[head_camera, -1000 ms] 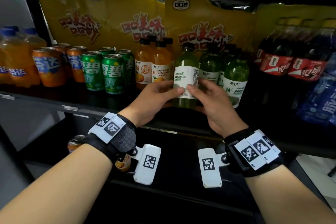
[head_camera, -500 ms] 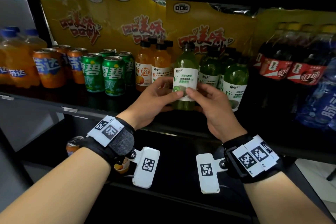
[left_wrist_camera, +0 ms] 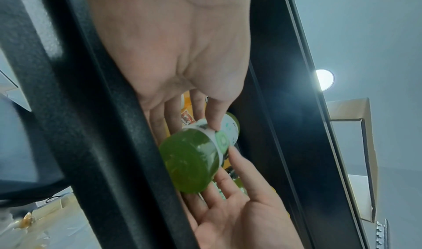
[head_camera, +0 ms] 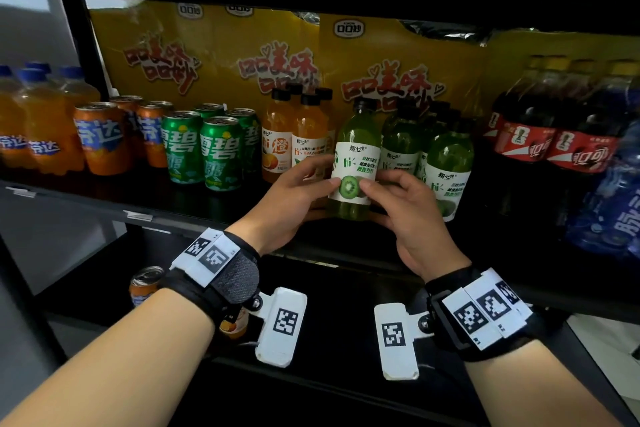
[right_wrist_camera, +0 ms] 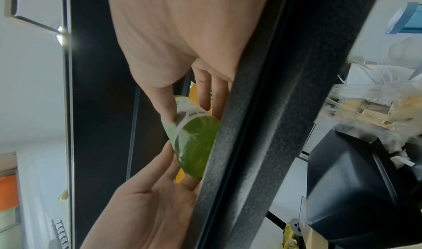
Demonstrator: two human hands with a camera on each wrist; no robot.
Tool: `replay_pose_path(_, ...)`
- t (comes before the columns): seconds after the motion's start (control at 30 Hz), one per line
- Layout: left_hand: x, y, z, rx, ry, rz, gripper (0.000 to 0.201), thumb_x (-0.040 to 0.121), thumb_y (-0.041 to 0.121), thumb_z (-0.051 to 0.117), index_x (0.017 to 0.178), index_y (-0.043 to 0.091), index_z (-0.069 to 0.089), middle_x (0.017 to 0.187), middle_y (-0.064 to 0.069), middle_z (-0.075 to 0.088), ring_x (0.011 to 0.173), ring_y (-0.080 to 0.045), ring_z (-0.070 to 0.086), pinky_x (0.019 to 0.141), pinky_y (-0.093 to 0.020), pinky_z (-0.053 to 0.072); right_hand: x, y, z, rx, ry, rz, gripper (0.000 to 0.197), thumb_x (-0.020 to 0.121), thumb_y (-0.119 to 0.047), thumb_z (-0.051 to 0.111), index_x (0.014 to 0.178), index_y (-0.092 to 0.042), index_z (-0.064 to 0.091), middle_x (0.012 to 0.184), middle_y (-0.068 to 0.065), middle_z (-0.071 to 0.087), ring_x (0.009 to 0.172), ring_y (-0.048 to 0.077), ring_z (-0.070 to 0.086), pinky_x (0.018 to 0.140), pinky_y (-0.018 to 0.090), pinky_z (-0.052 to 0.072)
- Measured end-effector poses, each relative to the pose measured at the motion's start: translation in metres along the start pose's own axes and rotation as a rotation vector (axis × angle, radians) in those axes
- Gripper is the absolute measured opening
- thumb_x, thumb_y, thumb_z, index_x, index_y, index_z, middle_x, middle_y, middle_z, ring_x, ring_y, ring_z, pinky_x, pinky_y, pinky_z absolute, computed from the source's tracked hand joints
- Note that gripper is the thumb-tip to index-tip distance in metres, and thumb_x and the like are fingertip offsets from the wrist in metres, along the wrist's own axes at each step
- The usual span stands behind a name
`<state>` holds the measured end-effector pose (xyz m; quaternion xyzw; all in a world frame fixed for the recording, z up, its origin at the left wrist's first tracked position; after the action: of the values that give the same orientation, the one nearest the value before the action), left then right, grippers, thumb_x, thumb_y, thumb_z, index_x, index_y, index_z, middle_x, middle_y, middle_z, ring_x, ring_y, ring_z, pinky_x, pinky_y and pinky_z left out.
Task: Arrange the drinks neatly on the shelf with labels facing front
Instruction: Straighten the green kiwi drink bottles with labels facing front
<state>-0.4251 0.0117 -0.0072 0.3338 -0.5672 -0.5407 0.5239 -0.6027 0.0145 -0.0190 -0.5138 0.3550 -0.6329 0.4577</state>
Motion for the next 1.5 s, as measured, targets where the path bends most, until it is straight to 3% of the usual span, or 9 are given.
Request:
replay_pose_path(0.17,-0.0010,-0.0015,0.0017,0.012,0.020,0.033,0.036,0.099,0.012,0.063,0.134,0.023,0.061,0.118,-0.006,0.076,0.109,-0.021,0.073,0.090,-0.037,0.061,0.0000,0.0020,-0.0010,-0.051,0.010,-0.053,0.033,0.080,-0.017,0.086,0.111,-0.015,0.074,0.104,0.001,0.080,0.100,0.015,0.076,0.083,0.024,0.060)
replay_pose_path(0.4,0.0020,0.0016,0.0000,-0.033,0.003,-0.066,0.029,0.104,0.016,0.052,0.122,0.032,0.069,0.119,-0.001,0.076,0.109,-0.027,0.073,0.095,-0.042,0.058,0.0004,0.0021,-0.0004,0.004,0.054,-0.038,0.025,0.090,-0.010,0.077,0.113,-0.017,0.070,0.103,0.005,0.080,0.098,0.015,0.077,0.087,0.034,0.062)
replay_pose_path(0.73,0.0012,-0.0033,-0.0024,0.041,-0.008,0.024,0.047,0.097,0.007,0.066,0.140,0.025,0.058,0.124,-0.009,0.073,0.112,-0.024,0.071,0.090,-0.041,0.061,-0.0006,0.0014,0.0006,-0.084,0.027,-0.060,0.033,0.084,-0.023,0.084,0.115,-0.019,0.074,0.112,0.000,0.079,0.109,0.015,0.073,0.098,0.036,0.058)
replay_pose_path(0.9,-0.0019,-0.0036,-0.0005,0.125,-0.041,0.057,0.037,0.095,0.011,0.069,0.129,0.025,0.068,0.126,-0.004,0.072,0.115,-0.017,0.069,0.090,-0.030,0.059,-0.0012,0.0038,0.0006,-0.127,-0.003,-0.079,0.028,0.087,-0.021,0.081,0.115,-0.023,0.074,0.110,-0.002,0.079,0.107,0.013,0.074,0.095,0.032,0.060)
replay_pose_path(1.03,-0.0003,-0.0016,-0.0004,0.058,-0.015,0.008,0.038,0.097,0.015,0.067,0.134,0.020,0.063,0.127,-0.011,0.070,0.116,-0.024,0.069,0.100,-0.042,0.057,-0.0004,0.0032,-0.0007,-0.064,0.037,-0.069,0.031,0.090,-0.018,0.079,0.118,-0.022,0.067,0.109,0.001,0.079,0.103,0.016,0.076,0.094,0.037,0.061)
replay_pose_path(1.13,0.0000,-0.0008,-0.0012,-0.009,-0.011,-0.024,0.033,0.100,0.011,0.061,0.132,0.018,0.061,0.122,-0.012,0.073,0.109,-0.031,0.072,0.093,-0.042,0.060,-0.0013,0.0023,-0.0004,-0.080,0.041,-0.066,0.031,0.093,-0.017,0.076,0.121,-0.013,0.065,0.109,0.004,0.079,0.103,0.017,0.076,0.097,0.041,0.060)
replay_pose_path(1.23,-0.0009,-0.0011,-0.0014,-0.018,-0.003,-0.009,0.036,0.099,0.009,0.063,0.134,0.013,0.056,0.121,-0.016,0.073,0.106,-0.033,0.073,0.087,-0.042,0.062,-0.0021,0.0021,0.0002,-0.103,0.035,-0.077,0.027,0.094,-0.020,0.074,0.120,-0.014,0.069,0.109,0.001,0.079,0.104,0.013,0.075,0.097,0.035,0.059)
replay_pose_path(1.37,-0.0024,-0.0009,0.0009,0.022,0.001,0.019,0.044,0.094,0.013,0.069,0.137,0.013,0.057,0.124,-0.014,0.072,0.113,-0.029,0.071,0.096,-0.044,0.059,-0.0039,0.0017,0.0008,-0.149,-0.024,-0.085,0.049,0.082,-0.035,0.083,0.126,-0.017,0.070,0.115,-0.002,0.078,0.111,0.012,0.072,0.097,0.031,0.057)
replay_pose_path(1.5,-0.0029,-0.0005,0.0030,0.047,-0.015,0.006,0.045,0.089,0.026,0.071,0.132,0.016,0.065,0.125,-0.005,0.073,0.117,-0.022,0.069,0.104,-0.042,0.054,-0.0028,0.0032,-0.0013,-0.095,-0.022,-0.073,0.042,0.081,-0.032,0.082,0.119,-0.023,0.069,0.112,0.000,0.079,0.107,0.015,0.074,0.094,0.032,0.059)
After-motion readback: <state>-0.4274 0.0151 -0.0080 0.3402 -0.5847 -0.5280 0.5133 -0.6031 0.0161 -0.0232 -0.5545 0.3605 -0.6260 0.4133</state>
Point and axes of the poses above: each hand's wrist, its own x-axis towards the middle knuckle, its own z-axis out of the palm, y = z × x, the point moved 1 cm from there along x, towards the middle knuckle
